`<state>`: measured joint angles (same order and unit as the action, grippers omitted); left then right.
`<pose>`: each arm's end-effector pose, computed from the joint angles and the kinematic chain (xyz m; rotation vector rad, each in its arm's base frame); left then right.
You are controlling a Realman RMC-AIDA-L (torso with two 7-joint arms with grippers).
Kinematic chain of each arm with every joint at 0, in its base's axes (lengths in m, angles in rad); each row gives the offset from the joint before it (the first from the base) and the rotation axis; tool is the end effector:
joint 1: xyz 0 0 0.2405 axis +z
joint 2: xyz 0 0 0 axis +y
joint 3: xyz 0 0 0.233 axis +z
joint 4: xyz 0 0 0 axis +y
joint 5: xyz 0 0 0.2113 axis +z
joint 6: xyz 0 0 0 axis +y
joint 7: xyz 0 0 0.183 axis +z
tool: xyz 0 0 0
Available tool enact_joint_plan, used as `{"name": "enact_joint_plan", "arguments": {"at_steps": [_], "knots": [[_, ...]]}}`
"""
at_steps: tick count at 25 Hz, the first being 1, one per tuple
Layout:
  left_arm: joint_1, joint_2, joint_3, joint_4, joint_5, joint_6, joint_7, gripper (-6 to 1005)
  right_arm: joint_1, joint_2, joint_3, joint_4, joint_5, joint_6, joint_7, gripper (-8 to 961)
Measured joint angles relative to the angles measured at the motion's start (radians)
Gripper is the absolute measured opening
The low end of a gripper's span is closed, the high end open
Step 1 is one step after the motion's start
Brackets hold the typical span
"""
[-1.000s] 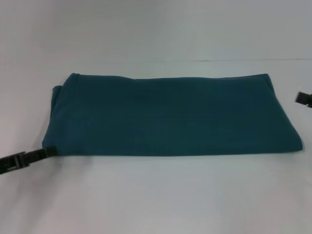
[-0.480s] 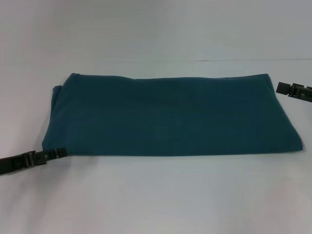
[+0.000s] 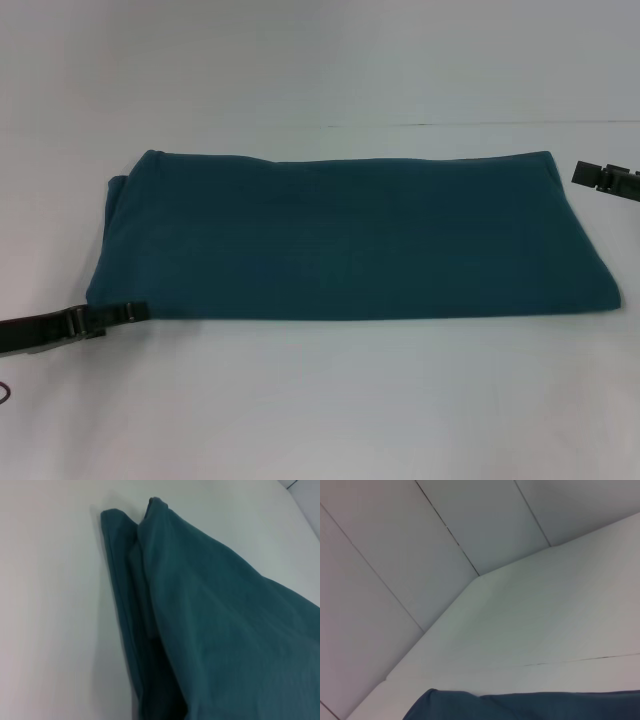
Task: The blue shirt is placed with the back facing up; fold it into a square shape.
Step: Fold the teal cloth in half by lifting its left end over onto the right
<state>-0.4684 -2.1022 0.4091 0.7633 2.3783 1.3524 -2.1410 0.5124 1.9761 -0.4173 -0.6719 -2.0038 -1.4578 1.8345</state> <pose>-0.3329 0.3312 0.0064 -2.0349 -1.7087 -0.4884 0.2829 0.3716 0.0680 -2.1910 1.2255 0.8501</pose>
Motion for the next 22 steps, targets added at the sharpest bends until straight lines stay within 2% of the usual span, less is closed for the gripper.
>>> {"name": "enact_joint_plan", "arguments": {"at_steps": [8, 16, 22], "knots": [[-0.011, 0.003, 0.012, -0.016, 0.004, -0.035, -0.003, 921, 0.003, -0.002, 0.000, 0.000, 0.001, 0.009, 0.000, 923], [-0.035, 0.002, 0.074, -0.016, 0.005, -0.097, -0.027, 920, 0.006, -0.002, 0.000, 0.000, 0.001, 0.012, 0.000, 922], [-0.050, 0.006, 0.076, -0.013, 0.007, -0.108, -0.028, 920, 0.006, -0.002, 0.000, 0.000, 0.001, 0.013, 0.000, 923]]}}
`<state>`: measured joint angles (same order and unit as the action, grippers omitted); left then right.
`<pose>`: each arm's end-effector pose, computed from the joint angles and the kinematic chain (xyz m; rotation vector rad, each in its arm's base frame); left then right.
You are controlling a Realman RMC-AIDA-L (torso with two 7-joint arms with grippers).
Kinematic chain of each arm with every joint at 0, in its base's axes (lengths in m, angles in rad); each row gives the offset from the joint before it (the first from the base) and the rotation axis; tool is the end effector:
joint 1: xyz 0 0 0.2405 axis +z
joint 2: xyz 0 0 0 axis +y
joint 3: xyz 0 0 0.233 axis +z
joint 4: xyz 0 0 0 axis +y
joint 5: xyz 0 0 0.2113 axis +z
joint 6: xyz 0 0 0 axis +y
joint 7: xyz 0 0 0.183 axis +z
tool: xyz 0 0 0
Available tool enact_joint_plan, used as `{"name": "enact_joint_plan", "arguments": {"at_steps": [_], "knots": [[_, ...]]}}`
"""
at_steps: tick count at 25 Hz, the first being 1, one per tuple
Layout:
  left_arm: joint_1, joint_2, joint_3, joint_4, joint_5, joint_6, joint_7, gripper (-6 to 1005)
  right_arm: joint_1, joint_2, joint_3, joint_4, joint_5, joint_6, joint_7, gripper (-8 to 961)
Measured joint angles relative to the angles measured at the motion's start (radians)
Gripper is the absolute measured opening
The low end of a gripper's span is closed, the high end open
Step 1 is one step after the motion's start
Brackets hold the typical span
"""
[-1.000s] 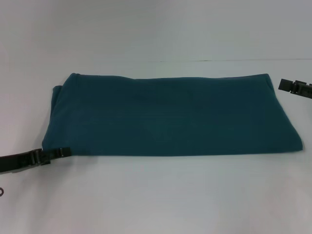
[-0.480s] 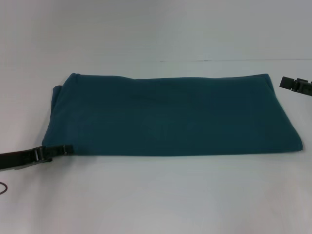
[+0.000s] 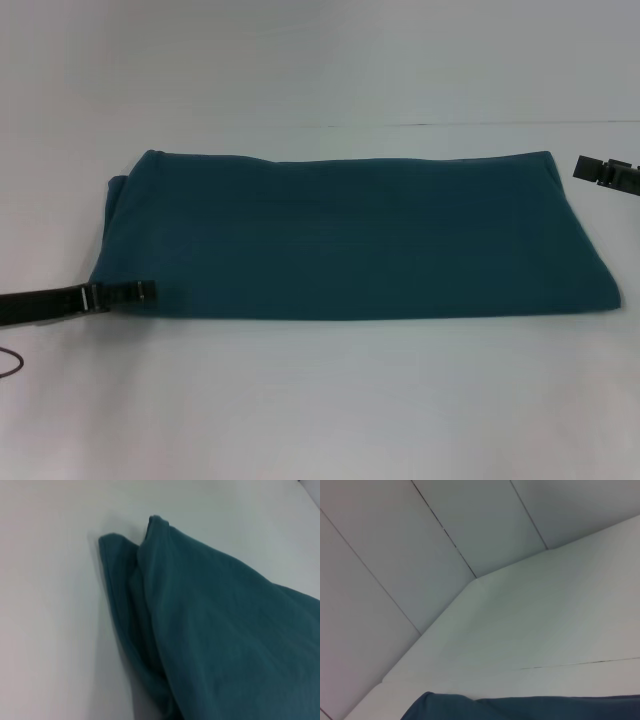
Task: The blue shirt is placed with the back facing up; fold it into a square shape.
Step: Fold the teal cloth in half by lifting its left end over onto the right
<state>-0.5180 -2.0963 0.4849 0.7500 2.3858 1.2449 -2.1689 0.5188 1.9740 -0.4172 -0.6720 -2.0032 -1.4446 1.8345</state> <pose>-0.3261 0.3561 0.0036 -2.0383 -1.6369 -0.4122 0.2825 0.3751 0.0697 -2.1827 1.2178 0.8451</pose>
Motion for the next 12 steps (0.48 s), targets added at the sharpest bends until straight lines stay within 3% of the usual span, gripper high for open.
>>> {"name": "enact_joint_plan", "arguments": {"at_steps": [12], "knots": [[-0.018, 0.007, 0.000, 0.006, -0.005, -0.002, 0.000, 920, -0.002, 0.000, 0.000, 0.000, 0.000, 0.000, 0.000, 920]]}}
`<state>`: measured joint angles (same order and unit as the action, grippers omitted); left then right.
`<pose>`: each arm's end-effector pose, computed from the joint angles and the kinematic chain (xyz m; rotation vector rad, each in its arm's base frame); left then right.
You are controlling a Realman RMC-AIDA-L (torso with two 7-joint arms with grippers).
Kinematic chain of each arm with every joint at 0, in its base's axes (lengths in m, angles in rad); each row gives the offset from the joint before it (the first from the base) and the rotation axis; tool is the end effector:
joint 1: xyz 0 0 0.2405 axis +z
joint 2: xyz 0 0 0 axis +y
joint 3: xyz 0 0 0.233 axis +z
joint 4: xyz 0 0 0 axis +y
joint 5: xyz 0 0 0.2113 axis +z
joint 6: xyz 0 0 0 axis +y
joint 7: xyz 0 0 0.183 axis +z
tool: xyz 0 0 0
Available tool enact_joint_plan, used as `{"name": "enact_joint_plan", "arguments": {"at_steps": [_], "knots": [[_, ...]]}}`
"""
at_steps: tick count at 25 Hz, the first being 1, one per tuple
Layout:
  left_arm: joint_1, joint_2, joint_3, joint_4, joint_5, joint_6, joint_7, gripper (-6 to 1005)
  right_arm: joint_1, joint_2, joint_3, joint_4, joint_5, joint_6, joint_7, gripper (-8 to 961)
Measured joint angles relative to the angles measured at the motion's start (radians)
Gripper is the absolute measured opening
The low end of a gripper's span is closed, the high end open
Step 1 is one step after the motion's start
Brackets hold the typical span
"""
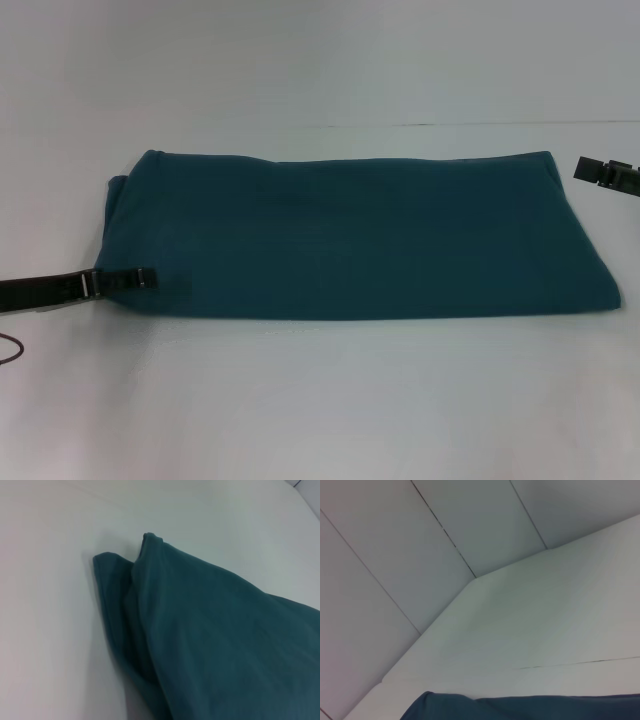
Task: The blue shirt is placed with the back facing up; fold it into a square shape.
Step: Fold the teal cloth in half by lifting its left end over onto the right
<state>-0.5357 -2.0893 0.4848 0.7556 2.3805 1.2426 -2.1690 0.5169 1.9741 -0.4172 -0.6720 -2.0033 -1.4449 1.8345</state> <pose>-0.3206 0.3642 0.0088 -2.0463 -1.6072 -0.4208 0.2832 0.3745 0.0696 -2.1816 1.2198 0.8445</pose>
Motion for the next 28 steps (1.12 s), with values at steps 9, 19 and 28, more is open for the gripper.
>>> {"name": "enact_joint_plan", "arguments": {"at_steps": [9, 19, 28], "knots": [[-0.002, 0.000, 0.002, 0.001, -0.003, 0.007, 0.007, 915, -0.002, 0.000, 0.000, 0.000, 0.000, 0.007, 0.000, 919], [0.004, 0.000, 0.003, 0.001, 0.003, -0.019, 0.010, 828, 0.000, 0.001, -0.004, 0.000, 0.000, 0.016, -0.001, 919], [0.007, 0.000, 0.002, 0.002, 0.003, -0.036, 0.011, 457, 0.002, 0.004, -0.007, 0.001, 0.000, 0.021, -0.006, 918]]}}
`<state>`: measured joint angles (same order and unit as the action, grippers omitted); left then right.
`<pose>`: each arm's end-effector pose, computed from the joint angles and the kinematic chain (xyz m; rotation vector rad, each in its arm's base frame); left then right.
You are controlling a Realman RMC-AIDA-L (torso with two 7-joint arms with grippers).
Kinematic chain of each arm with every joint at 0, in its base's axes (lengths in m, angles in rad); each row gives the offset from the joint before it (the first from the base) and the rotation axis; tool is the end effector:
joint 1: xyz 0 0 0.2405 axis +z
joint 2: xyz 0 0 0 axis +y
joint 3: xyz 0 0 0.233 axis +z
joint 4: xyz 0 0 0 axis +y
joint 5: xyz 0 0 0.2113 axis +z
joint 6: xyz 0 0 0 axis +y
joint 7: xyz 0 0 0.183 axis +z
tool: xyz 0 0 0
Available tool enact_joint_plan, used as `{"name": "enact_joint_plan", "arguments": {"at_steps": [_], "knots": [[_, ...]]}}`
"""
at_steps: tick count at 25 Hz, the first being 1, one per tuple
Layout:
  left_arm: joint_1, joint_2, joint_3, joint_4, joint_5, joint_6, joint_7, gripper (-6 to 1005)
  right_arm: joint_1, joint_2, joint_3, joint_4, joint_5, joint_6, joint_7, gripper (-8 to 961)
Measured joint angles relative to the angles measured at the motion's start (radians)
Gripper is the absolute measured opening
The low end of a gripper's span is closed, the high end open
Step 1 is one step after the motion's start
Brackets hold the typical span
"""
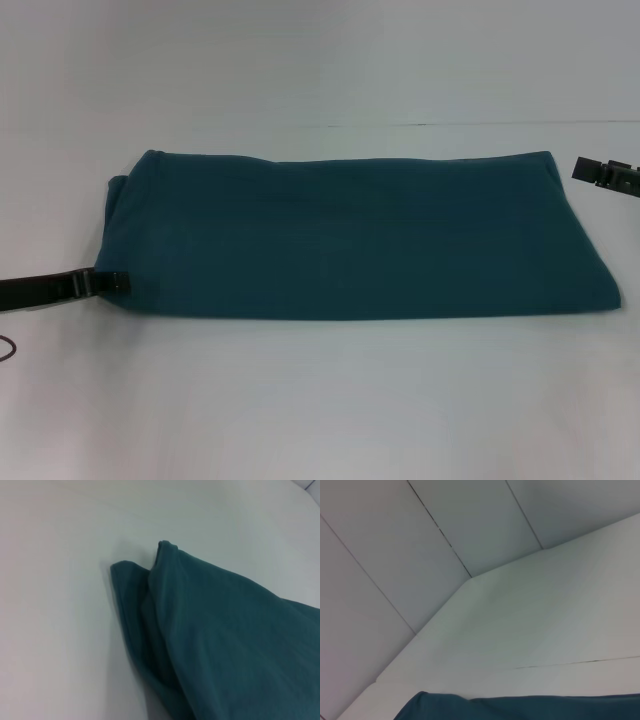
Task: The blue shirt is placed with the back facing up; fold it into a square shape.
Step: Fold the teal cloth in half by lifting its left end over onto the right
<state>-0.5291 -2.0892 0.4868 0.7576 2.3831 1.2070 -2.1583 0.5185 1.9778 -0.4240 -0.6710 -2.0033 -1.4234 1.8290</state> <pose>-0.3274 0.3659 0.0121 -2.0182 -1.5843 -0.4022 0.2845 0.3768 0.0679 -2.1729 1.2158 0.8306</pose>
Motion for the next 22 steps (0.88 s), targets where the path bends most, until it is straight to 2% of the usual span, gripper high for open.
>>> {"name": "enact_joint_plan", "arguments": {"at_steps": [5, 13, 22], "knots": [[0.000, 0.000, -0.002, 0.000, -0.006, -0.010, -0.001, 257, -0.001, 0.002, -0.001, 0.005, 0.000, 0.001, -0.002, 918], [0.015, -0.003, -0.015, 0.004, -0.008, -0.016, 0.000, 34, -0.006, 0.004, -0.001, 0.009, -0.001, 0.004, -0.005, 919], [0.076, -0.002, -0.097, 0.054, -0.003, -0.004, 0.034, 22, 0.011, 0.030, -0.001, 0.008, 0.000, 0.029, -0.006, 919]]}}
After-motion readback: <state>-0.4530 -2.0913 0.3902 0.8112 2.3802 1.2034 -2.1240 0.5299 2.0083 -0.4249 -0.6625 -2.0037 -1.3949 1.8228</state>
